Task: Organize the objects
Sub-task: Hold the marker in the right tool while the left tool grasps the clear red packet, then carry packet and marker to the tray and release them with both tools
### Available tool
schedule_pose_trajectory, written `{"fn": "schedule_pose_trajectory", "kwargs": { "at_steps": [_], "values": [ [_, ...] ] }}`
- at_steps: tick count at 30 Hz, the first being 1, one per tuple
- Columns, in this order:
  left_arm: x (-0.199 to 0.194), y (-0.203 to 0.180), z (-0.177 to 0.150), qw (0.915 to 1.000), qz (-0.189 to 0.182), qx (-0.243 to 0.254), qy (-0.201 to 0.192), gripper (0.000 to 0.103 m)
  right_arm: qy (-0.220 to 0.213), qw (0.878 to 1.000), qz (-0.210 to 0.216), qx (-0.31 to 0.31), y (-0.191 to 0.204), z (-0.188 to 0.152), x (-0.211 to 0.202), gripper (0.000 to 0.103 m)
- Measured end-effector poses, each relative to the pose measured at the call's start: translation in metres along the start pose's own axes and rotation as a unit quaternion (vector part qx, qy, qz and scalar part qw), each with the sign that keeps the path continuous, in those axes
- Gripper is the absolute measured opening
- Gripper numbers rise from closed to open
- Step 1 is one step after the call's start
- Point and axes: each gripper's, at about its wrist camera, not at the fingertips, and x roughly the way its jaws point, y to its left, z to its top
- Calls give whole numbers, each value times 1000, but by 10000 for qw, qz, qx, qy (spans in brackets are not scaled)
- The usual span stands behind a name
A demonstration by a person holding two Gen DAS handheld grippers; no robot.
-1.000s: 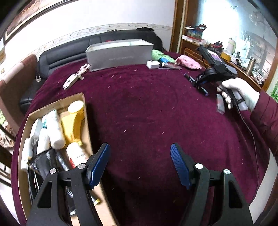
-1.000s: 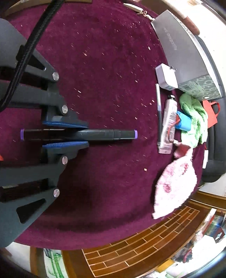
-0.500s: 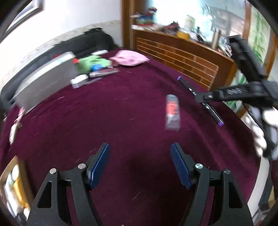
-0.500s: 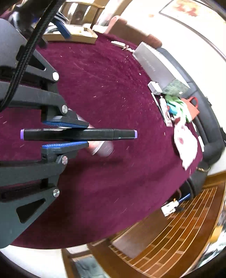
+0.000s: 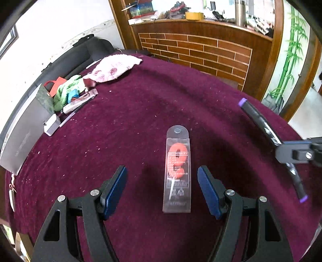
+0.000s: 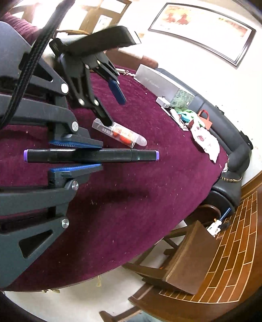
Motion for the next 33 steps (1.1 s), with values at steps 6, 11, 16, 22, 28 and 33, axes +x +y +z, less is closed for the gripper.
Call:
{"fn": "schedule_pose_trajectory", "kwargs": {
  "at_steps": [6, 11, 16, 22, 28, 33],
  "values": [
    [11, -9, -2, 9992, 331, 216, -29, 65, 1, 9999, 85, -57, 2, -2, -1, 13],
    [8, -14, -5, 9996, -104, 227, 89, 23, -20, 9999, 97, -113, 10, -3, -3, 13],
    [-14, -3, -21, 9993, -361, -69, -21, 23, 9, 9997, 86, -216, 24, -9, -3, 13],
    [-72, 31, -58, 9961, -476, -639, -373, 23, 110, 9986, 153, -486, 59, -20, 3, 13],
    [-133, 68, -116, 9911, -266, -1140, -632, 23, 384, 9933, 415, -1009, 130, -46, 26, 13],
    [-177, 112, -170, 9834, -13, -1622, -816, 23, 676, 9843, 626, -1503, 196, -77, 50, 13]
  ]
}}
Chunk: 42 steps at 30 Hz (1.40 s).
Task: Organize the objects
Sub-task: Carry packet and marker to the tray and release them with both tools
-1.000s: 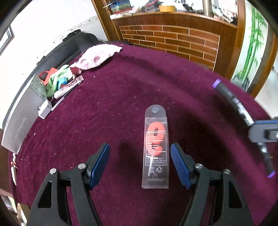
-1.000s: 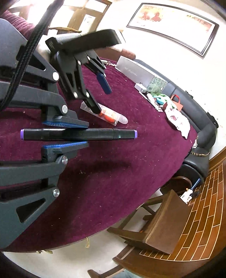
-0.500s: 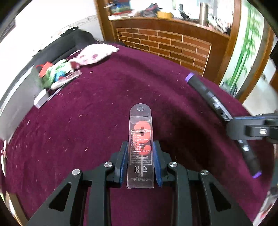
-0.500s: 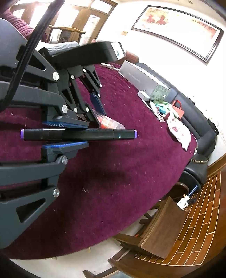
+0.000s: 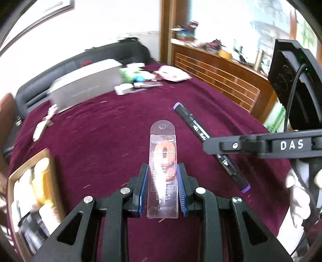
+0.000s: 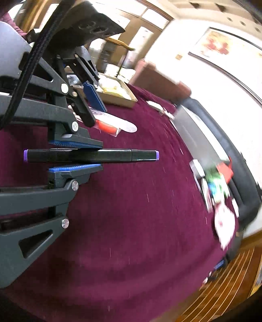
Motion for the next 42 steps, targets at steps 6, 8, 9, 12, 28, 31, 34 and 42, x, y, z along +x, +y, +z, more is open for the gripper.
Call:
{"fn": "schedule_pose_trajectory", "kwargs": {
  "at_steps": [6, 8, 9, 12, 28, 31, 34, 42],
  "values": [
    [-47, 88, -37, 9950, 669, -707, -234, 23, 465, 9963, 401, -605, 97, -12, 58, 13],
    [-58, 120, -56, 9905, 947, -977, -219, 23, 647, 9937, 536, -744, 124, -19, 80, 13],
    [-60, 130, -63, 9887, 1048, -1054, -199, 23, 746, 9921, 590, -821, 138, -22, 94, 13],
    [-61, 168, -94, 9815, 1285, -1417, -28, 23, 978, 9880, 601, -1033, 173, -34, 134, 13],
    [-48, 209, -149, 9706, 1569, -1827, 68, 25, 1116, 9738, -579, -1896, 242, -64, 234, 13],
    [-47, 210, -150, 9688, 1587, -1906, 43, 40, 1072, 9745, -636, -1865, 242, -66, 237, 15],
    [-48, 208, -150, 9676, 1621, -1938, 19, 43, 990, 9789, -598, -1687, 239, -64, 231, 28],
    [-84, 194, -140, 9474, 2293, -2145, -613, 67, 247, 9855, -544, -1591, 232, -59, 185, 47]
  ]
}}
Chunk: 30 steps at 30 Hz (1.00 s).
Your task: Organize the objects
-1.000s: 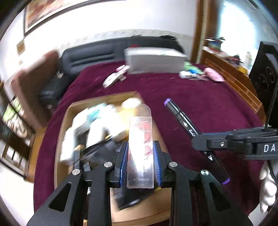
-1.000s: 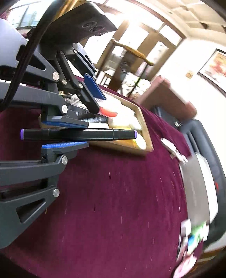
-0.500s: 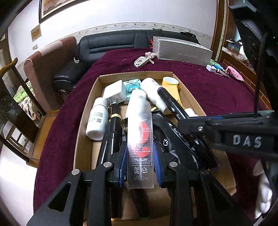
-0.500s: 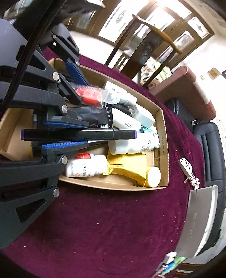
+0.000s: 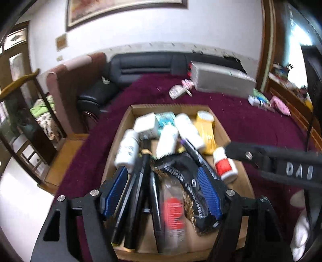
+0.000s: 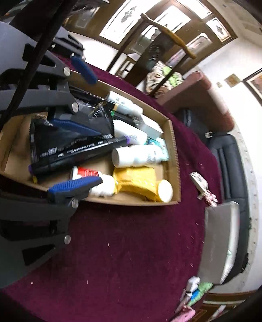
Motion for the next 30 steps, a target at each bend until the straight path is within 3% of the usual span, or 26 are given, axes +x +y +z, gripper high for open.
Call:
{"fn": "schedule_pose_trajectory", "kwargs": {
  "at_steps": [3, 8, 14, 16, 19, 30],
  "values": [
    [-21, 3, 7, 9988, 285, -229, -315, 73, -312, 9994, -143, -6, -6, -6, -21, 51],
    [-47, 11, 14, 9924, 896, -676, -512, 85, -714, 9950, -661, -227, -8, -18, -45, 64],
    [-66, 24, 8, 9906, 637, -1131, -430, 88, -1019, 9854, -1160, -718, 2, -36, -59, 71],
    [-72, 21, 4, 9904, 684, -1103, -485, 88, -1102, 9812, -1291, -917, 9, -42, -63, 73],
    [-79, 16, -2, 9906, 757, -1043, -460, 97, -1201, 9763, -1386, -1149, 17, -50, -68, 76],
    [-90, -13, -14, 9905, 1145, -635, -416, 97, -1245, 9730, -1443, -1298, 20, -64, -77, 78]
  ]
}}
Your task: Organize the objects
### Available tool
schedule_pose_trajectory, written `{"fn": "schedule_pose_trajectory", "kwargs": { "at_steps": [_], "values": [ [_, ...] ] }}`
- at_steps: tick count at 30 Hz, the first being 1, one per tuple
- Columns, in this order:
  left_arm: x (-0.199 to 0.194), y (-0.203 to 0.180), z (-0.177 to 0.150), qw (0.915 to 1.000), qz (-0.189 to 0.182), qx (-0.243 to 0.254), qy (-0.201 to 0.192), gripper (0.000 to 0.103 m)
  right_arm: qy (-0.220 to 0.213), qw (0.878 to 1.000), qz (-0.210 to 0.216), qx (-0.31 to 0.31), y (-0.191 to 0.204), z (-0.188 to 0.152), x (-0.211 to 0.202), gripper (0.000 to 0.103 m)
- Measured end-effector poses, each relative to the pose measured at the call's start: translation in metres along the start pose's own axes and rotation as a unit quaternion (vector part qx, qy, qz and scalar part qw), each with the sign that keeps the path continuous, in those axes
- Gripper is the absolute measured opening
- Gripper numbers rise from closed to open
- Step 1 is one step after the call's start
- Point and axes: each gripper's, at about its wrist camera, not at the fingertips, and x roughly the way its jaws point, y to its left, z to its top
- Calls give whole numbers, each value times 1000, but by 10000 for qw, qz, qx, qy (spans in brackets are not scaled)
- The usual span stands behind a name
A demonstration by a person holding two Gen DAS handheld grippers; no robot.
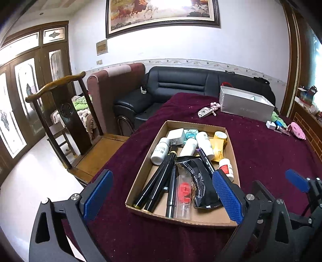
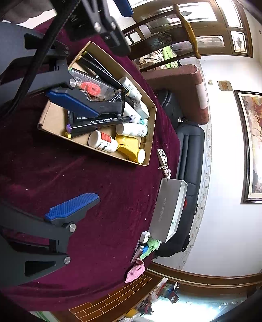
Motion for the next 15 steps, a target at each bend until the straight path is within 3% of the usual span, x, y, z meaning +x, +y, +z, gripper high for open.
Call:
{"fn": "schedule_pose_trajectory", "kwargs": {
  "at_steps": [15],
  "values": [
    [5, 3, -5, 9998, 150, 45, 106, 97, 31, 9999, -79, -124, 8, -2, -1, 79]
  ]
}}
